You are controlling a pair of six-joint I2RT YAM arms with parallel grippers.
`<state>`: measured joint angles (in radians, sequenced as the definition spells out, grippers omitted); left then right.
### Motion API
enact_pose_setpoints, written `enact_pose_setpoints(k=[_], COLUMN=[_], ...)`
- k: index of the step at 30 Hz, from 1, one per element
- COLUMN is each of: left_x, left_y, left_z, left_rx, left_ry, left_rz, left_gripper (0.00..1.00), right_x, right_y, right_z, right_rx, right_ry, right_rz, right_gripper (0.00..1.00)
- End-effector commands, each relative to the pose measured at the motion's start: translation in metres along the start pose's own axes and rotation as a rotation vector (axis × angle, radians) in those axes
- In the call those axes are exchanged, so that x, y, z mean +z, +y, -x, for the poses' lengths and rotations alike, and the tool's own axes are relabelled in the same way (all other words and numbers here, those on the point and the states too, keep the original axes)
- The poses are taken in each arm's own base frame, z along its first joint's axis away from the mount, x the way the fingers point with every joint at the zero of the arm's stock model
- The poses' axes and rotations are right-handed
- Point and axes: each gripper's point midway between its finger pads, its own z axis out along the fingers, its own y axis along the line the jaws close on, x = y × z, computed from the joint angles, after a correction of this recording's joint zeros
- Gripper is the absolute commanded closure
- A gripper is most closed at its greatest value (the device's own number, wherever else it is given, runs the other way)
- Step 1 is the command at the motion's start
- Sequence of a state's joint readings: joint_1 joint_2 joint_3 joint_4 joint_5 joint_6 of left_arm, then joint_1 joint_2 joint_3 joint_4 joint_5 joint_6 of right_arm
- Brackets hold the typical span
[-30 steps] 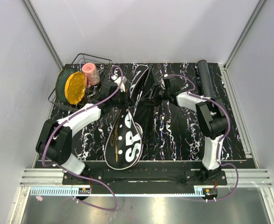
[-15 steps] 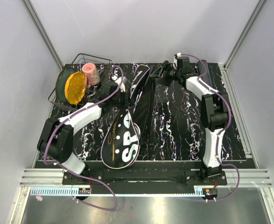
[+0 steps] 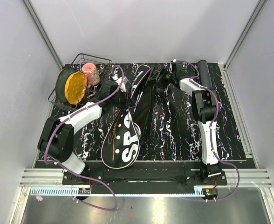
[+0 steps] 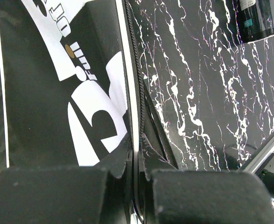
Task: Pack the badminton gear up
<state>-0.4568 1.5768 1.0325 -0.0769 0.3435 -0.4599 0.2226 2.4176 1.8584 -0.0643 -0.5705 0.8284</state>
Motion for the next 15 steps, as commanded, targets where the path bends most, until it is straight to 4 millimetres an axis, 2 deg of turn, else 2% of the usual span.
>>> enact_pose_setpoints(k=[1,6,9,12,13,15], left_x=[-0.006,-0.004,-0.004,-0.002,-0.002,-0.001], left_y=[-0.034,-0.035,-0.035,-0.032,-0.032,-0.025], left_z=[0.045,0.044,0.044,0.044,0.045,0.046], left_rx=[0.072,0.073,0.080,0.084,0.087,0.088], left_ry=[-0.111,-0.103,-0.104,-0.103,-0.104,-0.102], left_rz=[-0.125,-0.131,-0.129,-0.118,-0.115,-0.082], left_gripper=[1.00,1.00,1.00,1.00,1.00,1.00], right_x=[-0.001,0.007,0.012,0.013,0.012,0.010], right_y=[0.044,0.044,0.044,0.044,0.047,0.044], right_z=[0.025,0.023,0.022,0.021,0.020,0.014], right_rx=[-0.059,-0.038,-0.029,-0.026,-0.030,-0.025], right_ry=[-0.061,-0.056,-0.048,-0.050,-0.051,-0.044], right_rz=[0.129,0.153,0.162,0.171,0.177,0.167], right_gripper=[0.39,0.43,0.48,0.61,0.72,0.83])
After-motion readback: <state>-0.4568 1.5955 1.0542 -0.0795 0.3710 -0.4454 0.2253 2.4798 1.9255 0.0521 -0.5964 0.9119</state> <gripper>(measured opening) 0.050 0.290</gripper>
